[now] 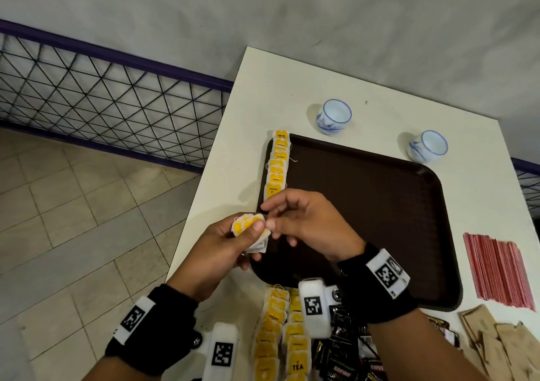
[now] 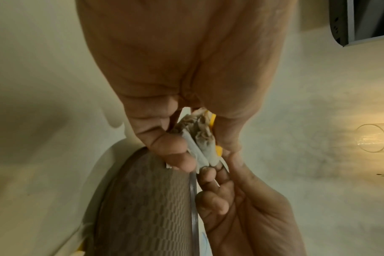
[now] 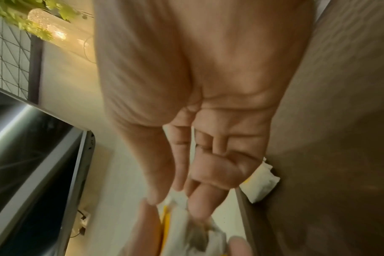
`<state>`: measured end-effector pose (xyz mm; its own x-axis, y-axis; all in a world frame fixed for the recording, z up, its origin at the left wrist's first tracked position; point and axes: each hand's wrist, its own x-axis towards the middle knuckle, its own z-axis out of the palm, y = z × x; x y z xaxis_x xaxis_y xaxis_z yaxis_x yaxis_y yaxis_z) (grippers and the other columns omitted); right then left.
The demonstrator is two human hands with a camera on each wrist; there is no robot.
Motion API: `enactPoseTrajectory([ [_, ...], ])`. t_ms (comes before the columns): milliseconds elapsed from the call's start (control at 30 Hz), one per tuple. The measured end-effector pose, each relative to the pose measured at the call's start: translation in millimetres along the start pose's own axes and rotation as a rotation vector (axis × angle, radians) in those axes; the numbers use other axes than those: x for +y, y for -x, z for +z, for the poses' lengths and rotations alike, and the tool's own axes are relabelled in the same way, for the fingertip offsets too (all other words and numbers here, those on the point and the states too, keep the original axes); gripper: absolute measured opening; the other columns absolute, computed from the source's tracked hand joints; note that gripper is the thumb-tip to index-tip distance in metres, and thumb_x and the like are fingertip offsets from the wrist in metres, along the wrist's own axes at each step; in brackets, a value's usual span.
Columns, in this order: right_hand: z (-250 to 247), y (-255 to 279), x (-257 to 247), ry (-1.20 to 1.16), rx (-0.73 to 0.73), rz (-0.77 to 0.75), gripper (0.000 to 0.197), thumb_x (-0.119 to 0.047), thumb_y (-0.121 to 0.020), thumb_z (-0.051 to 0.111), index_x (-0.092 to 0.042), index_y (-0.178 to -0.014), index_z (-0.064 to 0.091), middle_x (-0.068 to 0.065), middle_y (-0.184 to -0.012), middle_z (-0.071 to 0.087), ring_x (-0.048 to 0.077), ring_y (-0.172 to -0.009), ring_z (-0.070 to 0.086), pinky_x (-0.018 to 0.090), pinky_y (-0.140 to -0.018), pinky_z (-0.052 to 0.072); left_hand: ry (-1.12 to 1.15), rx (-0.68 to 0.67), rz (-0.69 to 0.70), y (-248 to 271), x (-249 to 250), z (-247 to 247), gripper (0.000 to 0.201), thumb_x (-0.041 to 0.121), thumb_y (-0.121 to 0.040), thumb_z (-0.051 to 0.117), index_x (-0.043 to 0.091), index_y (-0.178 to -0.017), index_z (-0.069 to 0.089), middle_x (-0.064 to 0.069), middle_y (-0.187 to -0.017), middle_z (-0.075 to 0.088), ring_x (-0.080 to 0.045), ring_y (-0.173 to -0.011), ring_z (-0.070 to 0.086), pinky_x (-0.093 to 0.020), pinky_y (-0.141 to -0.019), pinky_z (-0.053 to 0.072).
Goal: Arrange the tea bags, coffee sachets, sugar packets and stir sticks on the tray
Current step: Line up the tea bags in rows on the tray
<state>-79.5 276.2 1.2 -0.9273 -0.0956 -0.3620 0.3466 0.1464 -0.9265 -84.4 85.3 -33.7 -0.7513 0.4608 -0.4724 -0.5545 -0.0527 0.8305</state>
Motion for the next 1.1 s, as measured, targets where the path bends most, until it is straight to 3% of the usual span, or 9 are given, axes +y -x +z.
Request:
enactPoseTrajectory([
  [100,3.5,10.5,2.0,0.054,-0.041,-0.014,0.026,-0.004,-0.082,0.079,-0.010,-0.106,0.071,0.008,-0.089,0.066,0.022,-0.069,0.061,0.026,-0.048,0.045,-0.019,0.002,-0.014,-0.2,-0.7,3.4,0.031,0.047,-0.085,0.066,0.018,-0.096,0.075,-0.009,-0.084,0.069,-0.018,-0.065,0.061,-0.028,-0.052,0.043],
  [233,6.6,15.6,3.2,0.074,0.034,-0.041,0.024,0.004,-0.081,0.076,-0.004,-0.104,0.070,0.012,-0.084,0.064,0.019,-0.067,0.061,0.016,-0.053,0.047,-0.030,-0.023,-0.028,-0.4,-1.1,8.8,0.029,0.046,-0.086,0.065,0.019,-0.086,0.075,-0.009,-0.083,0.069,-0.019,-0.064,0.058,-0.026,-0.051,0.042],
  [400,6.0,18.1,2.1,0.126,0.020,-0.060,0.024,-0.001,-0.082,0.077,-0.009,-0.103,0.071,0.021,-0.090,0.066,0.021,-0.072,0.063,0.042,-0.073,0.058,-0.056,-0.049,-0.052,-0.2,-1.0,8.3,0.041,0.046,-0.085,0.067,0.007,-0.094,0.073,-0.015,-0.084,0.068,-0.022,-0.065,0.056,-0.026,-0.050,0.041],
  [567,7.8,18.3,2.9,0.165,0.101,-0.038,0.010,0.003,-0.084,0.073,-0.005,-0.088,0.067,0.018,-0.083,0.069,0.020,-0.062,0.064,0.033,-0.062,0.054,0.009,-0.095,-0.121,-0.6,2.2,8.9,0.045,0.051,-0.087,0.061,0.012,-0.106,0.073,-0.013,-0.092,0.071,-0.022,-0.071,0.061,-0.028,-0.055,0.043],
  [767,5.0,22.9,2.7,0.079,0.145,-0.004,0.009,0.002,-0.086,0.072,0.005,-0.091,0.065,0.004,-0.069,0.065,0.007,-0.052,0.058,0.012,-0.048,0.040,0.140,-0.056,-0.118,-1.7,0.0,2.7,0.043,0.040,-0.094,0.053,0.006,-0.114,0.069,-0.016,-0.093,0.070,-0.020,-0.069,0.062,-0.025,-0.052,0.047],
  [833,1.7,24.9,0.1,0.049,0.165,-0.014,0.010,0.002,-0.086,0.073,0.005,-0.091,0.066,0.009,-0.070,0.067,0.006,-0.053,0.058,0.012,-0.049,0.041,0.125,-0.016,-0.103,-2.7,-1.2,-0.9,0.044,0.040,-0.095,0.052,0.005,-0.116,0.068,-0.015,-0.092,0.071,-0.020,-0.069,0.063,-0.026,-0.053,0.047],
  [933,-10.3,22.9,0.0,-0.013,0.246,-0.011,0.008,0.000,-0.084,0.075,-0.005,-0.086,0.068,0.020,-0.075,0.070,0.023,-0.060,0.058,0.024,-0.047,0.039,0.130,0.022,-0.092,-3.1,-1.4,-7.4,0.037,0.035,-0.101,0.050,0.008,-0.115,0.070,-0.016,-0.096,0.071,-0.021,-0.069,0.064,-0.027,-0.055,0.047],
  [1033,-26.8,14.3,7.3,0.054,0.361,0.040,0.008,-0.002,-0.084,0.074,-0.005,-0.084,0.067,0.018,-0.070,0.071,0.030,-0.059,0.055,0.030,-0.047,0.039,0.120,0.043,-0.090,-3.1,-1.5,-11.3,0.034,0.034,-0.102,0.050,0.012,-0.115,0.072,-0.016,-0.099,0.072,-0.022,-0.071,0.065,-0.026,-0.055,0.048],
  [1100,-33.7,8.7,10.8,0.104,0.388,0.084,0.008,0.000,-0.084,0.071,-0.004,-0.083,0.064,0.018,-0.068,0.071,0.027,-0.055,0.058,0.029,-0.046,0.041,0.113,0.047,-0.092,-3.2,-1.4,-10.7,0.033,0.034,-0.102,0.050,0.013,-0.114,0.073,-0.016,-0.099,0.072,-0.022,-0.072,0.065,-0.026,-0.055,0.048],
])
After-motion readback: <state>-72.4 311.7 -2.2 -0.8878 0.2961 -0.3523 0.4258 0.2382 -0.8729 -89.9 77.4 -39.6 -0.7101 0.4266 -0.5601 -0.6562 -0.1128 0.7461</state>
